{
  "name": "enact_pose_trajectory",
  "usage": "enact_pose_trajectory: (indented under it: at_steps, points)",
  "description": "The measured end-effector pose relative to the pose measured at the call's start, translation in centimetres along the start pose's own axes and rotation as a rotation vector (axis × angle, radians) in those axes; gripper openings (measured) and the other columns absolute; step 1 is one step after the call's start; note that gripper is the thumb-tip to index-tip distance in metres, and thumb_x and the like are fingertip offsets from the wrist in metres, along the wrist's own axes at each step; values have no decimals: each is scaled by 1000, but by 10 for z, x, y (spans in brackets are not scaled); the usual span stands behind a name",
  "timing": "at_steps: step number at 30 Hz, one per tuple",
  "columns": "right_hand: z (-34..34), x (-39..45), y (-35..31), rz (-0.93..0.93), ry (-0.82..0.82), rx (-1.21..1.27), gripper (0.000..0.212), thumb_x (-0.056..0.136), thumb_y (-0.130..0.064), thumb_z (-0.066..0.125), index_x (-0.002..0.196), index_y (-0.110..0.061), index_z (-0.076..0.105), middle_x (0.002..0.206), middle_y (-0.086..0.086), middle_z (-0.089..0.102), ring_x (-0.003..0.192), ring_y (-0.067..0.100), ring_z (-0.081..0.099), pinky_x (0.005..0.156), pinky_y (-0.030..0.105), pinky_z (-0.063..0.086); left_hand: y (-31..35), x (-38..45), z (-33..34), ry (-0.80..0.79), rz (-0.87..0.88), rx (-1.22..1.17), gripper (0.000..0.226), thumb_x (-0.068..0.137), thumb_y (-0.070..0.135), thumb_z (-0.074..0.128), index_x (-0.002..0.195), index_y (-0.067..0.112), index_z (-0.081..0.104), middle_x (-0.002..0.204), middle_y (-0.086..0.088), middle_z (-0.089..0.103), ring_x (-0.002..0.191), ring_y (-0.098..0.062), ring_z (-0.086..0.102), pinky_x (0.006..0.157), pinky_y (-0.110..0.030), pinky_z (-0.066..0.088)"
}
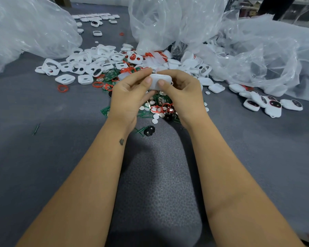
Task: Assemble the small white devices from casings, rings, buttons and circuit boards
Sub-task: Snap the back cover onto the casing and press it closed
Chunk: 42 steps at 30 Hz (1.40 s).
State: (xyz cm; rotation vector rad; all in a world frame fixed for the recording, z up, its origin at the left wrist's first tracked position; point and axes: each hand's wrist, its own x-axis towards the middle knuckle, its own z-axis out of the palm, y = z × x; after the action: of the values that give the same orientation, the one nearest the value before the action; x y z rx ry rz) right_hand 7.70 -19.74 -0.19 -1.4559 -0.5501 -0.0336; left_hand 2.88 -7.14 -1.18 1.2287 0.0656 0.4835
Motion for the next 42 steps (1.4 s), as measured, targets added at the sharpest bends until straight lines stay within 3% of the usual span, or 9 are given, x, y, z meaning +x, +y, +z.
enact_pose_trajectory:
  at_steps: [6,9,15,19,27,32,35,38,42]
  points:
    - [0,-1,3,18,-18,14,19,83,2,70,100,-5,69,102,15,71,97,23,66,92,37,54,-3,0,-8,-60,163,178,25,90,5,65,115,6,68,100,3,75,104,-23,68,93,-36,53]
    - [1,-1,4,14,-18,23,15,84,1,69,98,-6,69,98,14,71,94,23,66,90,36,54,-3,-2,-6,-78,147,141,26,89,6,66,115,6,68,108,-8,73,107,-24,68,95,-34,52]
    - [4,-3,2,-23,-57,44,15,83,1,68,87,-14,69,87,7,70,86,20,64,82,34,52,-1,-2,-6,-65,117,105,19,91,-2,61,99,11,71,93,1,75,98,-20,69,89,-31,53]
    - [4,-3,1,-42,-52,-47,19,83,0,69,83,-19,69,86,8,71,84,20,64,79,36,53,-1,-3,-4,-44,95,100,17,91,-3,59,99,7,69,94,-6,72,98,-24,67,92,-35,54]
    - [10,-1,2,-5,31,-74,12,87,-1,65,93,-11,69,94,11,71,89,17,64,85,33,53,0,-2,3,59,-4,51,17,99,14,53,104,11,70,97,-1,74,94,-11,70,78,-21,54]
    - [2,1,-1,24,135,50,13,88,3,64,92,-10,63,90,6,67,85,14,62,81,26,52,2,-1,1,190,-80,73,28,103,21,47,91,9,69,79,-4,73,71,-13,70,66,-22,55]
    - [2,-1,-3,-31,101,40,16,82,6,69,90,-7,62,89,5,66,85,11,62,80,23,52,3,-4,4,90,-120,87,27,102,22,48,91,9,69,74,-2,74,71,-15,71,66,-23,56]
    - [10,-4,-4,-83,52,-193,14,76,3,74,86,-4,67,91,3,67,88,11,63,81,24,51,2,-6,6,3,-89,50,24,100,17,53,86,13,71,74,1,73,73,-9,70,70,-24,56]
    - [15,-8,-4,-98,36,-263,18,78,2,69,92,-8,71,98,0,65,94,11,61,88,27,51,0,-8,2,-19,-43,67,26,100,9,50,93,21,72,87,5,75,87,-8,70,76,-21,54]
